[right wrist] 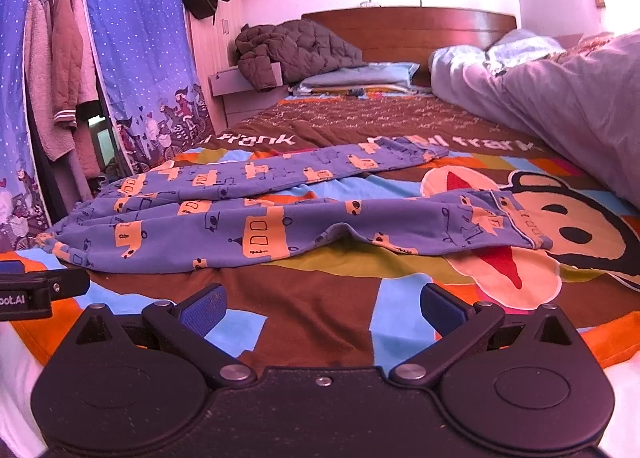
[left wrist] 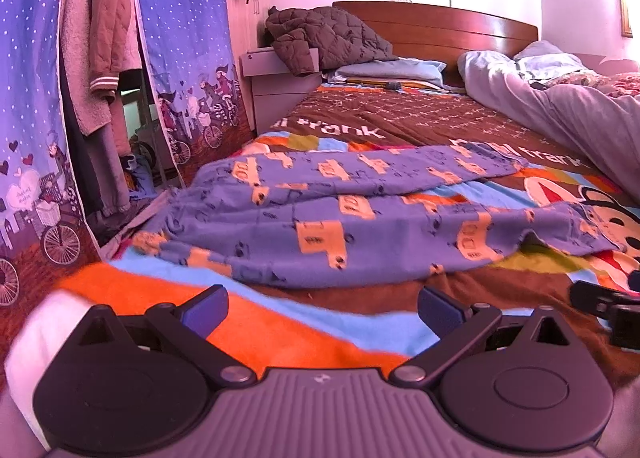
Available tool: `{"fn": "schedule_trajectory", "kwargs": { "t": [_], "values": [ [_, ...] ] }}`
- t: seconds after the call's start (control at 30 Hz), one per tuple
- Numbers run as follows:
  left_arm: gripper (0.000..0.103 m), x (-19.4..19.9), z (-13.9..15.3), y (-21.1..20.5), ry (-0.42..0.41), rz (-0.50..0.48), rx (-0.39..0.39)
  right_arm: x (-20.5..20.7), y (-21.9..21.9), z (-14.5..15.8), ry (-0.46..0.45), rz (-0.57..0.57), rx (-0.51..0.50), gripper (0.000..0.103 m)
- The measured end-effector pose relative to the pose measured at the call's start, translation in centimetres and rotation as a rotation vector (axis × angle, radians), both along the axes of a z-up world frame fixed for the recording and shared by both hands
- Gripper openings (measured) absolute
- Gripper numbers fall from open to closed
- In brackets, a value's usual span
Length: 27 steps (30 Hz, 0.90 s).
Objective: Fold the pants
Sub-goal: 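Grasp the pants waistband with the left gripper while the right gripper grasps the other waistband corner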
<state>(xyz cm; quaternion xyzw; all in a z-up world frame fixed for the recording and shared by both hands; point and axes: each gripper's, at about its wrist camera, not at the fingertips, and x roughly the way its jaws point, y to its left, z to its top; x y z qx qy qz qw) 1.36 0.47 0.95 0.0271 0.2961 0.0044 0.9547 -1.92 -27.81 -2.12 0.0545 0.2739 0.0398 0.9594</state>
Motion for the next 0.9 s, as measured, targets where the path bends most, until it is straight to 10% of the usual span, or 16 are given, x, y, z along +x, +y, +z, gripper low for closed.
{"fn": "schedule_trajectory", "kwargs": {
  "t": [0.37,0.67,0.9],
  "values": [
    [0.103,9.8,5.7,4.7,-0.035,0.034,0.137,8.6,-2.8,5.1,0.114,0.250,-0.070,0.103],
    [0.103,24.5,4.2,11.6,0.079,0.060,0.195,24.1,-2.1,4.4,0.154,0.336,-0.317,0.103],
    [0.103,33.0,1.7,15.0,0.144,-0.124,0.128,38.9,2.4,2.4,0.246,0.586,-0.353,0.102]
  ]
}}
